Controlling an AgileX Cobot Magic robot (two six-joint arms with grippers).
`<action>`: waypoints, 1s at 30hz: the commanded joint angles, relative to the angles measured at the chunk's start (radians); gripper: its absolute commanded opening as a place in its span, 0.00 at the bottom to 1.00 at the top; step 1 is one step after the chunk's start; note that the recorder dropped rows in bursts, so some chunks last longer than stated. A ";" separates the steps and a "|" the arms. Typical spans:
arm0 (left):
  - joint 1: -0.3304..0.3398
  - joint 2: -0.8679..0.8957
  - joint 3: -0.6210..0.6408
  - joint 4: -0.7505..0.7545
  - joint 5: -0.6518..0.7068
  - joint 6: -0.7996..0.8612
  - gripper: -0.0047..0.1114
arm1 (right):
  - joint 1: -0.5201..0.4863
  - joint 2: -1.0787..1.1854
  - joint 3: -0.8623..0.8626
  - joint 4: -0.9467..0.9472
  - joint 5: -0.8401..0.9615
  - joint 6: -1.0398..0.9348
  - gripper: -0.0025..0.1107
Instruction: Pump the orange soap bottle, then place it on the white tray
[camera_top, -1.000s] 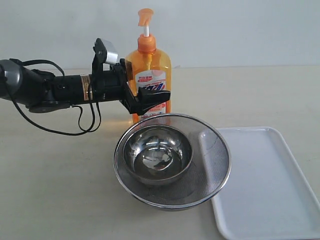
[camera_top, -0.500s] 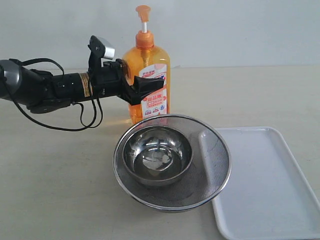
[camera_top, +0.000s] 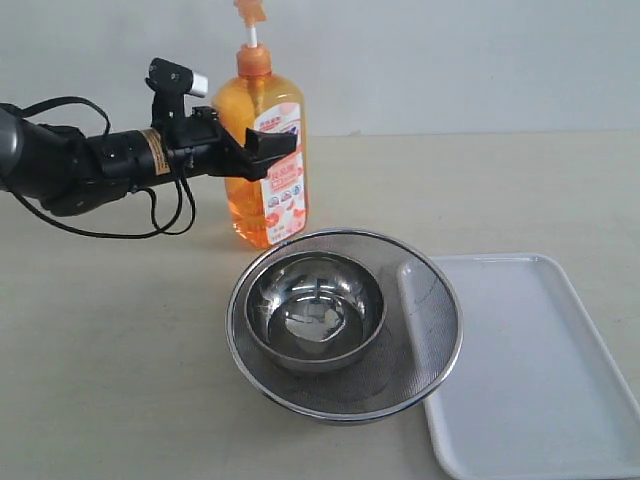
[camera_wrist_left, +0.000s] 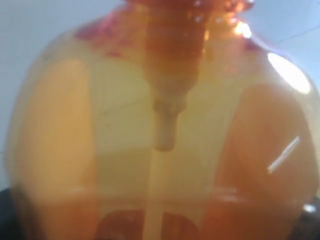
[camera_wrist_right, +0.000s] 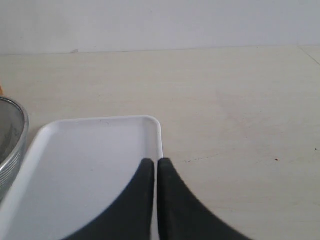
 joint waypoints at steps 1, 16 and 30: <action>0.007 -0.051 0.071 -0.205 0.122 0.158 0.08 | -0.001 -0.006 0.005 -0.004 -0.011 -0.006 0.02; -0.007 -0.207 0.542 -0.849 -0.317 0.604 0.08 | -0.001 -0.006 0.005 -0.004 -0.011 -0.006 0.02; -0.258 -0.509 0.929 -1.169 -0.355 0.813 0.08 | -0.001 -0.006 0.005 -0.004 -0.011 -0.006 0.02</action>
